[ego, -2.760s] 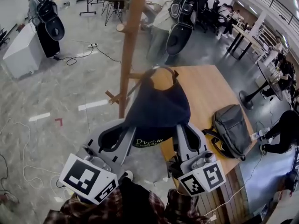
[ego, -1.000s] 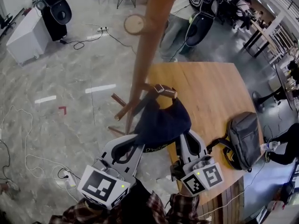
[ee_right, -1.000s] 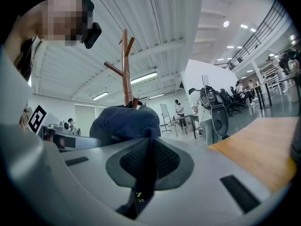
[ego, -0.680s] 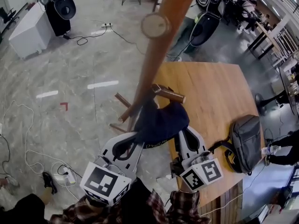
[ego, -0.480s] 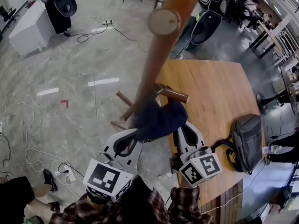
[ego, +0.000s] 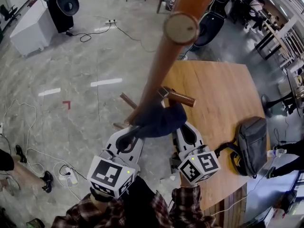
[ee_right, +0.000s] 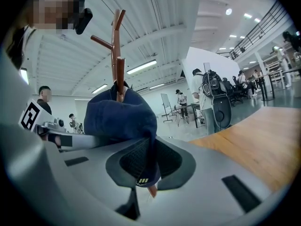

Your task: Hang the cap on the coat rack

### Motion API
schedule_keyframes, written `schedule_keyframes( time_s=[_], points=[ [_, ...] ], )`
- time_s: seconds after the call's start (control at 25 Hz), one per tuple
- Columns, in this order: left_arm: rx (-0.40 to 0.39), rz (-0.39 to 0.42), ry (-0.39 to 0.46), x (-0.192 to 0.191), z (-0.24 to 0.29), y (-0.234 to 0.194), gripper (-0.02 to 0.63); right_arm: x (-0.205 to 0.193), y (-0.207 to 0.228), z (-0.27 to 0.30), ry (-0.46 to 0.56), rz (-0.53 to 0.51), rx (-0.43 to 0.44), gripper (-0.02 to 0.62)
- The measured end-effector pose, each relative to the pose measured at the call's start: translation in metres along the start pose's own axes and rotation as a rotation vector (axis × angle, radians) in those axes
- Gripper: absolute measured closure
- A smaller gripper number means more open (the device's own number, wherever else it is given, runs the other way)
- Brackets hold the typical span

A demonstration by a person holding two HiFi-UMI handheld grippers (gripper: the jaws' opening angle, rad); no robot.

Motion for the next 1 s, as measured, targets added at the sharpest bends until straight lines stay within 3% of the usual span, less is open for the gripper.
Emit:
schedule_keyframes(
  time_s=[0.6, 0.8, 1.0],
  points=[
    [-0.048, -0.029, 0.02, 0.001, -0.009, 0.006, 0.581, 0.007, -0.002, -0.011, -0.002, 0.006, -0.009, 0.559],
    [-0.081, -0.012, 0.034, 0.004, -0.015, 0.015, 0.489, 0.011, 0.003, -0.021, -0.002, 0.01, -0.018, 0.522],
    [-0.075, 0.035, 0.017, 0.003, -0.024, 0.021, 0.457, 0.014, 0.009, -0.034, 0.017, 0.013, -0.043, 0.514]
  ],
)
Point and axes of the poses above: the fingertips, and each gripper's own axes: z forward along the fingers, y to its right, x out of its top, the point moved 5 cm from there along -z, backward along the fingers, and after that the axes turned 13 degrees about -x, right-handed, at the moved point
